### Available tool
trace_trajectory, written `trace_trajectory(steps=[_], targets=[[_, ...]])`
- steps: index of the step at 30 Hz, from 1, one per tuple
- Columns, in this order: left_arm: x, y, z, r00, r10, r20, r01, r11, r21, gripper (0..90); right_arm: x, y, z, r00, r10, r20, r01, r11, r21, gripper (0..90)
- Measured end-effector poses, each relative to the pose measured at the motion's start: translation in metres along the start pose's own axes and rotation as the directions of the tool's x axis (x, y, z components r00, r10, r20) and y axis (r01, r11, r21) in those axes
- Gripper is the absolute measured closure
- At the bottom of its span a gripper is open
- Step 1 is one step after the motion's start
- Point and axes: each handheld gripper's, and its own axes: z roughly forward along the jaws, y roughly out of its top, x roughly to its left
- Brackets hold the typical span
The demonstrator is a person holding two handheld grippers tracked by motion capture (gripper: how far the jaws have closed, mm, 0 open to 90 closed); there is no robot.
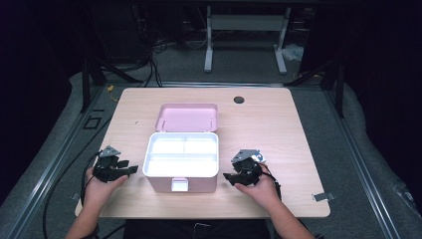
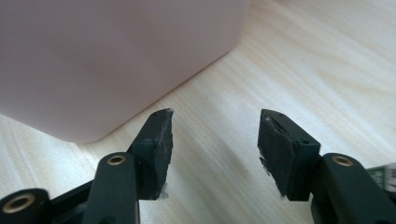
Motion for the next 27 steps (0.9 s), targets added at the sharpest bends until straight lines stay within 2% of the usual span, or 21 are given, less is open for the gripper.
trace_trajectory(steps=[4, 9, 10, 14, 17, 20, 23, 24, 25, 27], targets=[[0.002, 0.000, 0.000, 1.0000, -0.007, 0.006, 0.007, 0.9999, 0.010, 50.2, 0.001, 0.003, -0.006, 1.0000, -0.005, 0.005, 0.005, 1.000, -0.027, 46.8], [0.002, 0.005, 0.000, 0.9999, 0.005, 0.011, -0.005, 1.0000, 0.003, 53.0, 0.003, -0.001, -0.007, 0.9996, -0.027, -0.010, 0.027, 1.000, -0.010, 49.1], [0.001, 0.005, 0.000, 0.9999, 0.005, 0.014, -0.005, 1.0000, 0.002, 53.3, 0.004, 0.000, -0.009, 0.9996, -0.028, 0.002, 0.028, 1.000, -0.005, 49.1], [0.000, 0.003, 0.000, 0.9994, 0.011, 0.034, -0.012, 0.9998, 0.018, 54.4, 0.003, 0.003, -0.013, 0.9998, -0.019, -0.004, 0.019, 0.999, -0.033, 50.8], [0.000, 0.004, -0.003, 0.9991, 0.022, 0.036, -0.024, 0.9993, 0.030, 55.8, 0.002, 0.004, -0.011, 0.9998, -0.018, -0.005, 0.018, 0.999, -0.029, 52.0], [0.000, 0.007, -0.008, 0.9972, 0.029, 0.069, -0.031, 0.9992, 0.026, 60.2, 0.002, 0.003, -0.011, 0.9997, -0.021, -0.013, 0.021, 0.999, -0.026, 52.4], [0.000, 0.012, -0.010, 0.9957, 0.038, 0.084, -0.040, 0.9990, 0.020, 64.6, 0.003, 0.002, -0.013, 0.9997, -0.018, -0.017, 0.018, 0.999, -0.027, 52.6], [-0.001, 0.016, -0.010, 0.9948, 0.054, 0.086, -0.056, 0.9982, 0.020, 65.2, 0.003, 0.001, -0.014, 0.9996, -0.023, -0.017, 0.023, 0.999, -0.028, 52.6], [-0.004, 0.021, -0.011, 0.9930, 0.087, 0.080, -0.089, 0.9957, 0.026, 65.7, 0.003, 0.001, -0.015, 0.9997, -0.020, -0.012, 0.020, 0.999, -0.030, 52.5], [-0.005, 0.025, -0.013, 0.9920, 0.104, 0.071, -0.106, 0.9940, 0.026, 66.1, 0.002, 0.001, -0.017, 0.9998, -0.014, -0.015, 0.014, 0.999, -0.034, 52.3]])
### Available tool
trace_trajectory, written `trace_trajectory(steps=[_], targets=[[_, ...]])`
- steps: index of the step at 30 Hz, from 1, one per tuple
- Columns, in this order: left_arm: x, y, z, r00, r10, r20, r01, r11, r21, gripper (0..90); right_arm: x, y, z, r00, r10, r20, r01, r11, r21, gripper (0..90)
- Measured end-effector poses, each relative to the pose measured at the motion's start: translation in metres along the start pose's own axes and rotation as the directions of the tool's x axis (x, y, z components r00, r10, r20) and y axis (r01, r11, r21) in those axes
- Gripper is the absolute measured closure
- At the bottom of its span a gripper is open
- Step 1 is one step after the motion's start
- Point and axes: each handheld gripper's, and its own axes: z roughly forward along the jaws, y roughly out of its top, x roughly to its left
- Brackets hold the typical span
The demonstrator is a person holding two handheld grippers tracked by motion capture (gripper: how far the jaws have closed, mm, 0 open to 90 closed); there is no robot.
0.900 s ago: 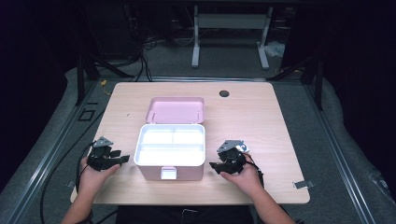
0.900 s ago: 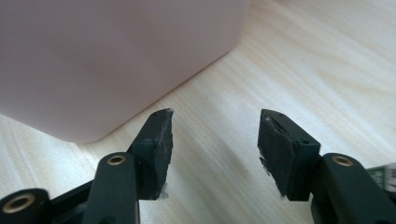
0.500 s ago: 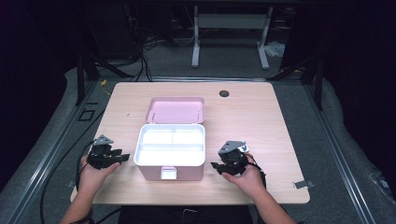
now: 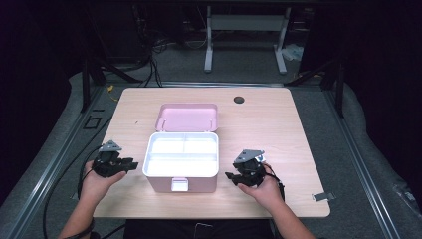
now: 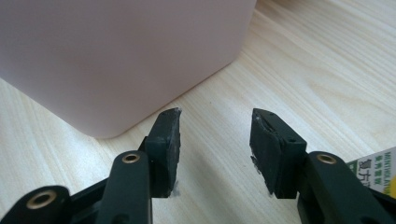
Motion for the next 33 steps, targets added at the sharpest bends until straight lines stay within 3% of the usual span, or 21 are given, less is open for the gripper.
trace_trajectory(steps=[5, 9, 14, 17, 19, 23, 27, 30, 31, 32, 33], targets=[[0.004, 0.011, -0.014, 0.9991, 0.036, 0.021, -0.036, 0.9993, 0.003, 64.8, -0.002, 0.001, 0.000, 0.9998, 0.019, -0.007, -0.019, 1.000, -0.024, 52.1], [0.012, 0.018, -0.030, 0.9967, 0.006, 0.081, -0.005, 0.9998, -0.021, 64.9, -0.002, 0.002, 0.000, 0.9998, 0.018, -0.004, -0.018, 1.000, -0.019, 52.0], [0.014, 0.030, -0.046, 0.9959, 0.043, 0.079, -0.042, 0.9990, -0.016, 64.3, -0.003, 0.003, 0.001, 0.9994, 0.035, -0.007, -0.035, 0.999, -0.030, 51.8], [0.013, 0.034, -0.051, 0.9943, 0.065, 0.085, -0.064, 0.9978, -0.015, 64.2, -0.002, 0.004, 0.001, 0.9995, 0.032, -0.006, -0.033, 0.999, -0.029, 51.7], [0.008, 0.043, -0.055, 0.9907, 0.111, 0.079, -0.112, 0.9937, 0.009, 64.2, -0.002, 0.004, 0.001, 0.9996, 0.026, -0.013, -0.027, 0.999, -0.031, 51.4], [0.001, 0.055, -0.059, 0.9854, 0.151, 0.080, -0.153, 0.9876, 0.032, 63.0, -0.003, 0.004, 0.002, 0.9995, 0.030, -0.010, -0.030, 0.999, -0.034, 51.1], [-0.005, 0.066, -0.061, 0.9832, 0.162, 0.084, -0.166, 0.9853, 0.040, 63.0, -0.004, 0.004, 0.001, 0.9994, 0.030, -0.019, -0.031, 0.999, -0.019, 50.6], [-0.008, 0.071, -0.061, 0.9795, 0.180, 0.091, -0.184, 0.9820, 0.042, 64.8, -0.005, 0.004, 0.002, 0.9992, 0.038, -0.015, -0.038, 0.999, -0.035, 50.4], [-0.011, 0.075, -0.060, 0.9756, 0.198, 0.096, -0.203, 0.9776, 0.053, 66.3, -0.005, 0.004, 0.001, 0.9989, 0.043, -0.019, -0.044, 0.998, -0.040, 50.3], [-0.012, 0.077, -0.059, 0.9747, 0.187, 0.122, -0.195, 0.9792, 0.056, 66.9, -0.005, 0.004, 0.001, 0.9990, 0.042, -0.017, -0.043, 0.998, -0.040, 50.4], [-0.012, 0.077, -0.059, 0.9747, 0.187, 0.122, -0.195, 0.9792, 0.056, 66.4, -0.005, 0.003, 0.001, 0.9990, 0.041, -0.015, -0.042, 0.998, -0.039, 50.3]])
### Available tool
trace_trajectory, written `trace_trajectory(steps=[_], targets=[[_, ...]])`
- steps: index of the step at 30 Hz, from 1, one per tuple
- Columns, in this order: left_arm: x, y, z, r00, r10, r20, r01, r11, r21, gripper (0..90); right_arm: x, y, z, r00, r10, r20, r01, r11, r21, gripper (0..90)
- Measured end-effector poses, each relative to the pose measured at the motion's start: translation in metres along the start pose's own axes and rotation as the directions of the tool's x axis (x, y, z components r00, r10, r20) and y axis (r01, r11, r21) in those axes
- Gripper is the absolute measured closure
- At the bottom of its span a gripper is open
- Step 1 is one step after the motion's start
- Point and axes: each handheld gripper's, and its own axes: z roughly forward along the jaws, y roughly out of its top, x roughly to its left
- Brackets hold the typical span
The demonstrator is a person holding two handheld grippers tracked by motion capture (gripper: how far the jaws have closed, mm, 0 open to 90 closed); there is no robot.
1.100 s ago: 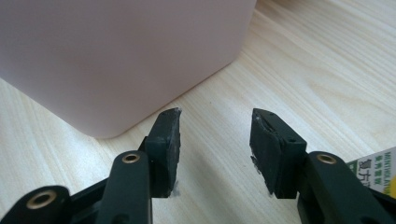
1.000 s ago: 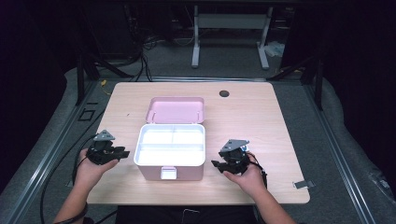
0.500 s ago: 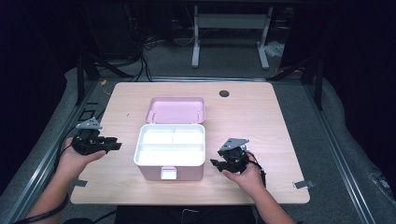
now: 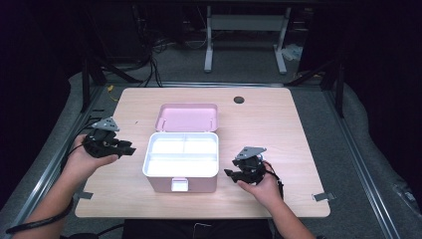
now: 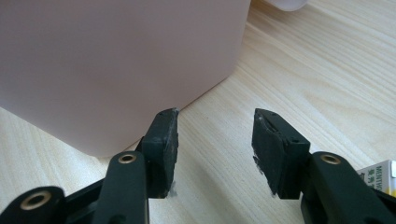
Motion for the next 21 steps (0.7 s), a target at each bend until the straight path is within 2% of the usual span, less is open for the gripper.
trace_trajectory(steps=[1, 2, 3, 5, 9, 11, 13, 15, 17, 21], targets=[[0.000, 0.002, 0.000, 1.0000, 0.001, 0.002, -0.001, 1.0000, -0.001, 66.4, 0.000, 0.000, 0.000, 1.0000, 0.000, 0.000, 0.000, 1.000, 0.000, 50.3], [-0.002, 0.005, 0.001, 0.9997, 0.020, -0.012, -0.020, 0.9998, 0.007, 65.6, 0.000, 0.000, 0.000, 1.0000, 0.005, -0.002, -0.005, 1.000, -0.001, 50.4], [-0.003, 0.007, 0.001, 0.9997, 0.024, 0.008, -0.025, 0.9996, 0.016, 65.9, -0.001, 0.000, 0.000, 1.0000, 0.004, -0.003, -0.004, 1.000, -0.003, 50.3], [-0.004, 0.010, 0.002, 0.9991, 0.041, 0.015, -0.041, 0.9990, 0.016, 66.1, -0.001, 0.000, 0.000, 1.0000, 0.006, -0.004, -0.006, 1.000, -0.002, 50.3], [-0.010, 0.017, 0.004, 0.9935, 0.113, -0.013, -0.113, 0.9932, 0.027, 61.0, 0.000, 0.000, 0.001, 1.0000, 0.009, -0.003, -0.009, 1.000, -0.001, 50.0], [-0.014, 0.021, 0.005, 0.9895, 0.144, -0.008, -0.144, 0.9889, 0.036, 60.9, -0.001, 0.000, 0.001, 0.9999, 0.010, -0.002, -0.010, 1.000, 0.000, 49.7], [-0.017, 0.025, 0.006, 0.9862, 0.164, -0.023, -0.163, 0.9859, 0.039, 57.8, -0.001, 0.000, 0.001, 0.9999, 0.012, -0.001, -0.012, 1.000, 0.002, 49.5], [-0.020, 0.031, 0.007, 0.9838, 0.179, -0.013, -0.178, 0.9833, 0.036, 57.0, -0.001, -0.001, 0.001, 0.9999, 0.013, 0.000, -0.013, 1.000, 0.002, 49.2], [-0.020, 0.035, 0.008, 0.9836, 0.180, -0.005, -0.180, 0.9822, 0.053, 57.9, -0.002, -0.001, 0.001, 0.9999, 0.016, 0.001, -0.016, 1.000, 0.002, 48.9], [-0.021, 0.044, 0.010, 0.9765, 0.215, 0.006, -0.215, 0.9722, 0.092, 65.0, -0.002, -0.001, 0.001, 0.9998, 0.019, 0.002, -0.019, 1.000, 0.000, 48.7]])
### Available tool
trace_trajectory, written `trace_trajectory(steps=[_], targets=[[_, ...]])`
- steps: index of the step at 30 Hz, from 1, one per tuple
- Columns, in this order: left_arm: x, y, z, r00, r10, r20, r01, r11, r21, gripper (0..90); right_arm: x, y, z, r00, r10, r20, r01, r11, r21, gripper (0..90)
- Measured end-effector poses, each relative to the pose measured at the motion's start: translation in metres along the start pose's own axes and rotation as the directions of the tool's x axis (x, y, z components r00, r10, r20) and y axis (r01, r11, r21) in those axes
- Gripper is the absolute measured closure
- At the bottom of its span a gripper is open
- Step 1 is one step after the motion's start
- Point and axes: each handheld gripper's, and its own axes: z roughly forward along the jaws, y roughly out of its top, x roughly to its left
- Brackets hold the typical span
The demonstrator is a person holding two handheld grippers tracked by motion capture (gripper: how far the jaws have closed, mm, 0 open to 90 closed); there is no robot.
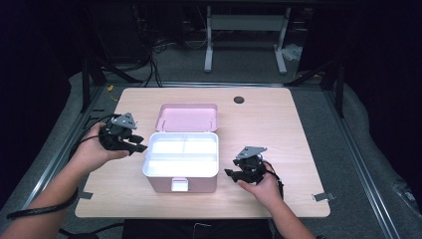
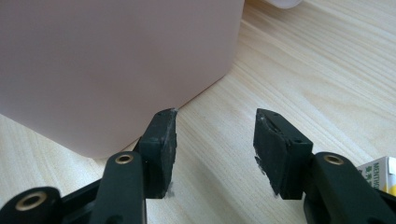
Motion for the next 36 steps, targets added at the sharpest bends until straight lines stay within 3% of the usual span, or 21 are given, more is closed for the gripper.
trace_trajectory(steps=[5, 9, 14, 20, 26, 29, 32, 33, 36], targets=[[0.003, 0.006, 0.004, 0.9992, -0.018, 0.037, 0.017, 0.9995, 0.026, 63.3, -0.001, 0.000, 0.000, 1.0000, 0.006, -0.007, -0.006, 1.000, -0.001, 48.6], [0.001, 0.009, 0.008, 0.9984, -0.001, 0.057, -0.003, 0.9975, 0.071, 66.3, -0.001, 0.000, 0.000, 1.0000, 0.007, -0.002, -0.007, 1.000, -0.003, 48.3], [-0.002, 0.013, 0.010, 0.9988, 0.012, 0.048, -0.016, 0.9967, 0.080, 64.5, -0.001, 0.000, 0.001, 0.9999, 0.011, -0.008, -0.011, 1.000, -0.004, 47.8], [-0.005, 0.021, 0.013, 0.9978, 0.062, 0.024, -0.064, 0.9938, 0.091, 60.5, -0.001, 0.000, 0.001, 0.9999, 0.013, -0.010, -0.013, 1.000, -0.002, 47.3], [-0.005, 0.029, 0.014, 0.9968, 0.069, 0.041, -0.072, 0.9930, 0.093, 58.0, -0.001, 0.000, 0.001, 0.9998, 0.017, -0.005, -0.017, 1.000, -0.006, 47.0], [-0.006, 0.032, 0.016, 0.9956, 0.070, 0.063, -0.077, 0.9896, 0.122, 60.3, -0.001, 0.000, 0.001, 0.9998, 0.017, -0.010, -0.017, 1.000, -0.006, 47.0], [-0.008, 0.034, 0.019, 0.9924, 0.098, 0.074, -0.108, 0.9847, 0.137, 62.3, -0.001, 0.000, 0.001, 0.9998, 0.019, -0.011, -0.019, 1.000, -0.006, 46.9], [-0.010, 0.037, 0.021, 0.9898, 0.101, 0.100, -0.116, 0.9812, 0.154, 64.1, -0.001, 0.000, 0.001, 0.9998, 0.018, -0.013, -0.018, 1.000, -0.006, 46.9], [-0.012, 0.040, 0.023, 0.9865, 0.128, 0.102, -0.143, 0.9776, 0.155, 65.1, -0.001, 0.000, 0.001, 0.9998, 0.017, -0.013, -0.018, 1.000, -0.006, 46.9]])
